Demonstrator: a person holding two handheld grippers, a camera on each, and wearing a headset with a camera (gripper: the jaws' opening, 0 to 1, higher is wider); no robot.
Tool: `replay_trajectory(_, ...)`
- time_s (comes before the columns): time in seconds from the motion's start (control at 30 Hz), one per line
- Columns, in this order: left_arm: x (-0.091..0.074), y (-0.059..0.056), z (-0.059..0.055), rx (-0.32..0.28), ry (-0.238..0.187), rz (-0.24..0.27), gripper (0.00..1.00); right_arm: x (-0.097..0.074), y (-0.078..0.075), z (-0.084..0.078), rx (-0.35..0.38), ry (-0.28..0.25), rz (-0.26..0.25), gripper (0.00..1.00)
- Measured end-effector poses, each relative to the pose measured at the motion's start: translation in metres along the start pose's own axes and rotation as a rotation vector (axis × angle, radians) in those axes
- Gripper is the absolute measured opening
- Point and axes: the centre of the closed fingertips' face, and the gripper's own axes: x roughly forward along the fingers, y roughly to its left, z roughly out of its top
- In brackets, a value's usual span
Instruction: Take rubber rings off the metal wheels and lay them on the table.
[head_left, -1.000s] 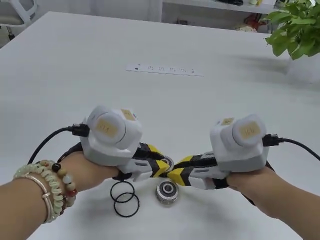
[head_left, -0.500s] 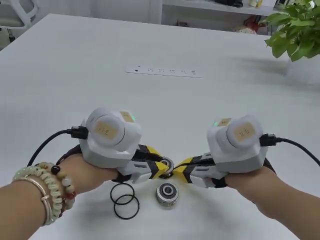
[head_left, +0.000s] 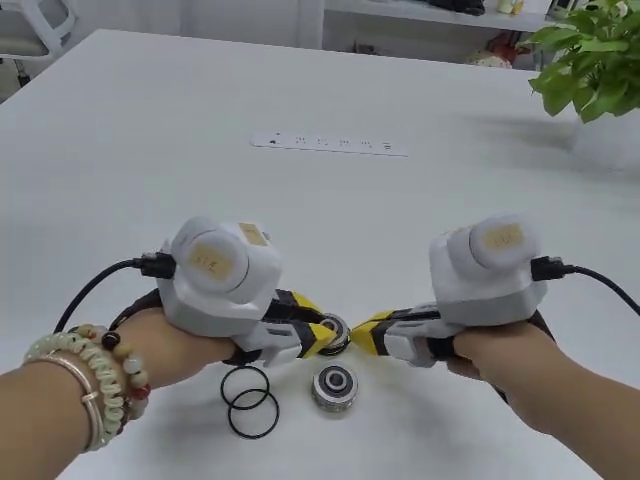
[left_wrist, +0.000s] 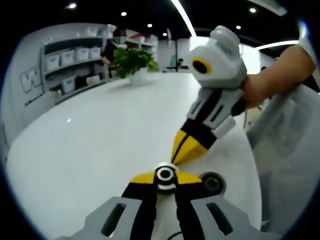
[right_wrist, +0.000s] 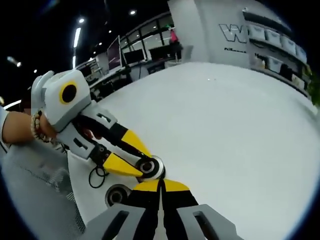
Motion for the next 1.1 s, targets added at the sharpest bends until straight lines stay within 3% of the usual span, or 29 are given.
replay_trajectory(0.13,0.0,-0.001,0.0,0.0,0.0,0.001,0.14,-0.001,0.003,0.006,0.103,-0.043,0.025,0.0)
replay_trajectory(0.23,0.0,-0.001,0.0,0.0,0.0,0.0,0.14,-0.002,0.001,0.005,0.174,-0.047,0.036,0.0)
replay_trajectory(0.43,0.0,-0.001,0.0,0.011,-0.003,-0.005,0.14,-0.001,0.006,0.007,0.132,-0.039,0.025,0.0)
replay_trajectory(1.1,-0.002,-0.002,-0.002,0.038,0.005,-0.005,0.13,-0.001,0.022,0.014,0.127,-0.046,0.05,0.0)
